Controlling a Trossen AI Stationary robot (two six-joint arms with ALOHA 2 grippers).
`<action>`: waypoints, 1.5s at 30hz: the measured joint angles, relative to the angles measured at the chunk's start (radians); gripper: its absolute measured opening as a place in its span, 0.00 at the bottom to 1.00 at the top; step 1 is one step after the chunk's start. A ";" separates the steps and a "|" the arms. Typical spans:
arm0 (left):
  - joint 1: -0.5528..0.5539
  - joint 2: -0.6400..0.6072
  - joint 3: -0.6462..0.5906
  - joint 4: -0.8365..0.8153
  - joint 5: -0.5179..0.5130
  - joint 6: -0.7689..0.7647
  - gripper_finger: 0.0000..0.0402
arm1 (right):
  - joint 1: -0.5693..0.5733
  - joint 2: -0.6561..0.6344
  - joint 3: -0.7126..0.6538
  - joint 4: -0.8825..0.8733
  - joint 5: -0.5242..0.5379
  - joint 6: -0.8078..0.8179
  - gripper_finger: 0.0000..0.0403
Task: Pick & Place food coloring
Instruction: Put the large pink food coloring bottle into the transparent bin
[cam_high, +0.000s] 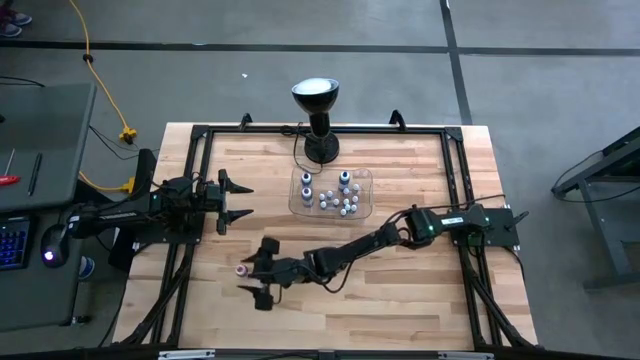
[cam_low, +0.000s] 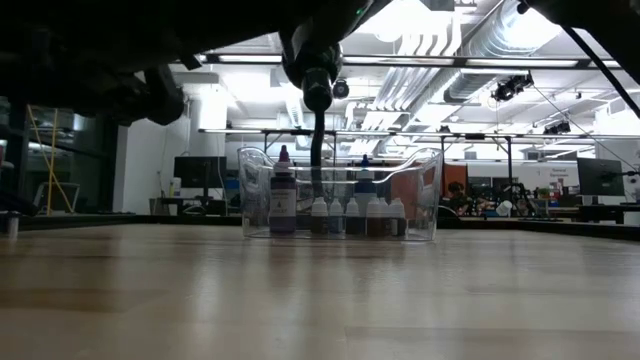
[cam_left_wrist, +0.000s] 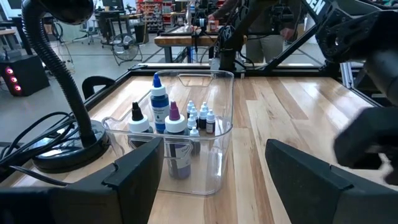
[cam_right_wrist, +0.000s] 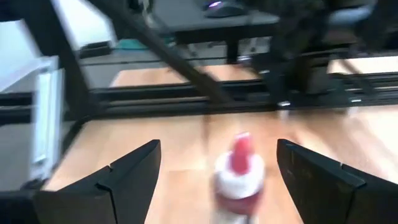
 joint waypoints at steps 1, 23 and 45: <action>0.000 0.000 0.000 0.000 0.000 0.000 0.69 | 0.001 0.000 -0.002 0.000 -0.017 -0.007 0.77; 0.000 0.000 0.000 0.000 0.000 0.000 0.69 | -0.017 0.034 0.005 0.033 -0.010 -0.050 0.77; 0.000 0.000 0.000 0.000 0.000 0.000 0.69 | -0.045 0.074 0.009 0.096 -0.071 -0.050 0.77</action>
